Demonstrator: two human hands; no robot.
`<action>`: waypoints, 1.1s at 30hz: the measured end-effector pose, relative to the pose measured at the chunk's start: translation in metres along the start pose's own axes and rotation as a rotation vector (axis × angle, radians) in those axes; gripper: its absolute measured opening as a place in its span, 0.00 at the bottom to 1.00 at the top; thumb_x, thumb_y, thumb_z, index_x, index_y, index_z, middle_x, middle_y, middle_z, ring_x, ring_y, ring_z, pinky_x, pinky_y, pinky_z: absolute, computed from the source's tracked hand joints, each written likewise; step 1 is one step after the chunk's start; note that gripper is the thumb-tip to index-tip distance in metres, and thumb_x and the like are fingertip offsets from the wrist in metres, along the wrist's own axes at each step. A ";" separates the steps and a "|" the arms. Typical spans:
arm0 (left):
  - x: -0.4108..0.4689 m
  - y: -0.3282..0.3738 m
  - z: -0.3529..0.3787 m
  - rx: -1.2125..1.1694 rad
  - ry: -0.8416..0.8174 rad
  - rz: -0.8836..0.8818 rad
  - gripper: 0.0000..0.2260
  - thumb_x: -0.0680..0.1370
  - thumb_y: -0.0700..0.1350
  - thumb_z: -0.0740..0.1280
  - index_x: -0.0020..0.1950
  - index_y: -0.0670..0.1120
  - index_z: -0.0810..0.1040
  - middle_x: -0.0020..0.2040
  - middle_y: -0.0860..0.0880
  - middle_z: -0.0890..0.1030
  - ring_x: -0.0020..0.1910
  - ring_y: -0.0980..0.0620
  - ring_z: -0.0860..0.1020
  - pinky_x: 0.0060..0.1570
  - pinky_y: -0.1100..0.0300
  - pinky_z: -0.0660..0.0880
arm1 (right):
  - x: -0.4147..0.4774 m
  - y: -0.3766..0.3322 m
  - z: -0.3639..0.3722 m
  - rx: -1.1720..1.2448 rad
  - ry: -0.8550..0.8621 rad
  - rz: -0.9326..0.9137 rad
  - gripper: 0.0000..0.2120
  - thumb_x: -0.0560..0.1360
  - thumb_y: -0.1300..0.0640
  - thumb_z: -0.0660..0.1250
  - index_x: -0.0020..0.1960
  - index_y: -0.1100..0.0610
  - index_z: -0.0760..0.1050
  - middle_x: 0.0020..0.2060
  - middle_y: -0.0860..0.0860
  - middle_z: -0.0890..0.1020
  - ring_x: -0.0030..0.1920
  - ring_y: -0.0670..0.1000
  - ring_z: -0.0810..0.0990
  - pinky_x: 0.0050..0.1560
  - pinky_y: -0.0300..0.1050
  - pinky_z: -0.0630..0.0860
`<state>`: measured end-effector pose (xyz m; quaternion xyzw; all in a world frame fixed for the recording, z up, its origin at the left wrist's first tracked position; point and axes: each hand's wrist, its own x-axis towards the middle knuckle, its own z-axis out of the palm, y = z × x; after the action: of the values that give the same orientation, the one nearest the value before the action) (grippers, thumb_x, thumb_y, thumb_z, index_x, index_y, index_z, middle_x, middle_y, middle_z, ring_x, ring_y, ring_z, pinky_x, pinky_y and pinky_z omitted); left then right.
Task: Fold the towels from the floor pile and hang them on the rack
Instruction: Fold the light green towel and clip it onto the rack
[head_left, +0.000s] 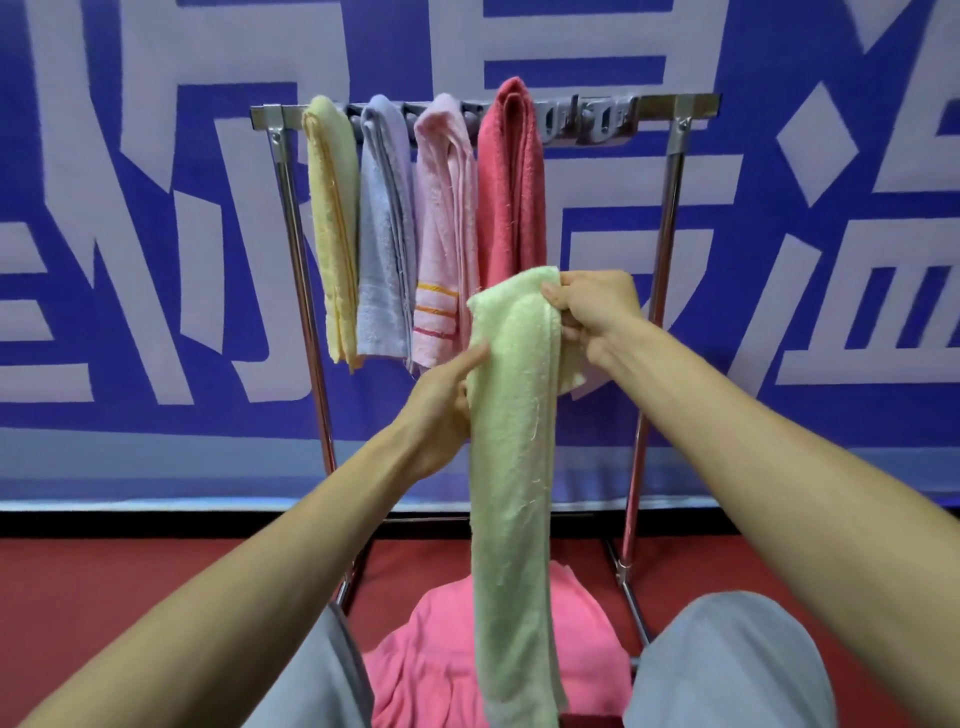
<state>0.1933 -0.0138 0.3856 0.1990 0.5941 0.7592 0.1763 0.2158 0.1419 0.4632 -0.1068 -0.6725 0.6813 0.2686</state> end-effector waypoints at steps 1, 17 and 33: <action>0.001 -0.003 0.002 0.084 0.030 0.025 0.12 0.77 0.51 0.66 0.51 0.44 0.82 0.43 0.47 0.84 0.40 0.50 0.80 0.46 0.52 0.73 | 0.001 0.002 -0.003 0.024 0.018 0.032 0.07 0.73 0.68 0.69 0.51 0.67 0.81 0.42 0.58 0.84 0.38 0.52 0.79 0.46 0.48 0.80; 0.047 0.015 0.050 0.175 0.217 0.199 0.05 0.77 0.39 0.67 0.47 0.40 0.82 0.42 0.45 0.83 0.41 0.49 0.80 0.41 0.57 0.77 | 0.010 0.053 -0.055 0.122 -0.196 0.283 0.23 0.78 0.42 0.61 0.53 0.63 0.78 0.42 0.56 0.79 0.45 0.62 0.81 0.54 0.54 0.78; 0.051 0.036 0.029 -0.050 0.404 0.110 0.05 0.75 0.35 0.68 0.40 0.40 0.76 0.38 0.44 0.78 0.39 0.48 0.77 0.47 0.52 0.77 | -0.013 0.070 -0.035 -0.163 -0.424 0.114 0.14 0.73 0.56 0.72 0.54 0.63 0.81 0.50 0.56 0.85 0.45 0.49 0.83 0.46 0.40 0.79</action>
<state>0.1634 0.0281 0.4314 0.0703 0.5865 0.8067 0.0168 0.2288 0.1690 0.3892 -0.0205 -0.7595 0.6460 0.0731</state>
